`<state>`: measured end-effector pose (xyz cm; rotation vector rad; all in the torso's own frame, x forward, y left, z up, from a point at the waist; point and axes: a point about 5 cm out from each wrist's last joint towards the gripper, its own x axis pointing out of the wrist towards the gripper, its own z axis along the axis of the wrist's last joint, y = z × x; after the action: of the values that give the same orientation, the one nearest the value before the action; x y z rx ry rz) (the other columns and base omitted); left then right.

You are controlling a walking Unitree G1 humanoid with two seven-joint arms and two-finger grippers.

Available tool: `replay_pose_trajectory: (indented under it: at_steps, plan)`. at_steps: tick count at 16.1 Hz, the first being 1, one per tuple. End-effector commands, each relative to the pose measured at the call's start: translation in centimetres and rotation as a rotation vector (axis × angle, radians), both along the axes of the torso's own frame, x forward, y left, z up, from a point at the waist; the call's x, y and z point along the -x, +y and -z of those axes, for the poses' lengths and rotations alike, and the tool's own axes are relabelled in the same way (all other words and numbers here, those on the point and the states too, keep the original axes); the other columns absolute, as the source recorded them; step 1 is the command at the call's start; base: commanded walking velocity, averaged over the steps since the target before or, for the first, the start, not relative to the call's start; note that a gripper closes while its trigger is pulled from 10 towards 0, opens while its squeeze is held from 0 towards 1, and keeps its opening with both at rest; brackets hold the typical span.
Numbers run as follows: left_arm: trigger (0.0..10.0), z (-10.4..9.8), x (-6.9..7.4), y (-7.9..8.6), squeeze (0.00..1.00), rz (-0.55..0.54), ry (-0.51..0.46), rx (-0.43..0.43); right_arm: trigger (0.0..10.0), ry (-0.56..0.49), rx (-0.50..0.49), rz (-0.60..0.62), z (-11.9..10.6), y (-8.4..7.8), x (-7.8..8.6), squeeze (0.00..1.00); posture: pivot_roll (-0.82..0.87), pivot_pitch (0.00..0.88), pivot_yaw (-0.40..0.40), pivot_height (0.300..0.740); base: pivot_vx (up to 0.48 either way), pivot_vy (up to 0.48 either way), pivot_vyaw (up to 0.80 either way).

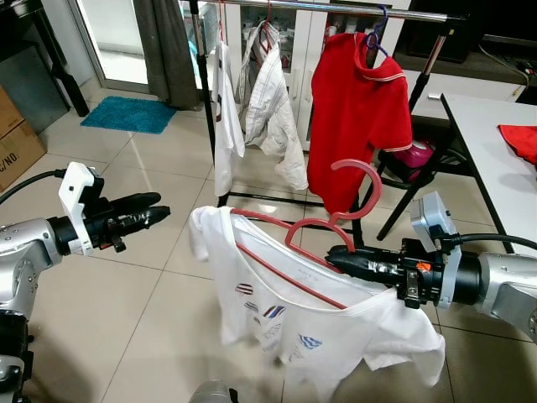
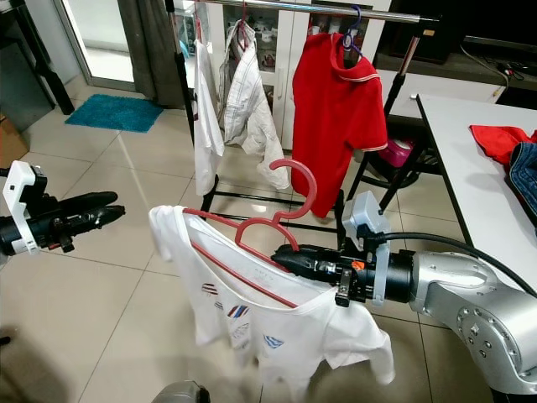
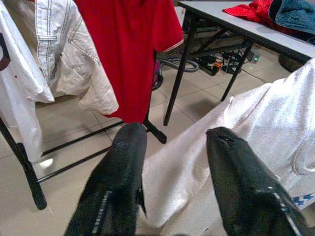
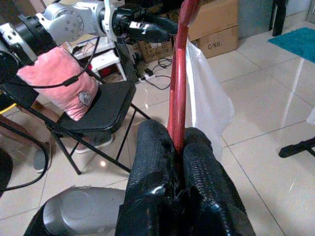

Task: Hang hanger

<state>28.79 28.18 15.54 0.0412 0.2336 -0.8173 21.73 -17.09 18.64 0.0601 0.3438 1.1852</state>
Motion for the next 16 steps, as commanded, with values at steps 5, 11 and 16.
replay_pose_trajectory:
  at_steps: [5,11,16]
  plan:
    - [10.0,-0.3,0.1,0.3,1.0,-0.011,-0.013,0.0,10.0,-0.016,-0.017,0.011,-0.5,-0.2,-0.1,0.0,0.03,0.02,-0.007,0.74,0.0,0.0,0.0]
    - [10.0,1.8,-0.5,-9.0,0.0,-0.218,-0.155,-0.044,10.0,-0.101,-0.073,0.744,4.0,0.5,-3.7,0.0,0.05,0.008,0.022,0.74,0.0,0.0,0.0]
    - [10.0,2.2,0.2,-10.1,0.0,-0.217,-0.15,-0.059,10.0,-0.073,-0.015,0.813,5.3,0.4,-3.5,0.0,0.05,0.025,0.029,0.74,0.0,0.0,0.0]
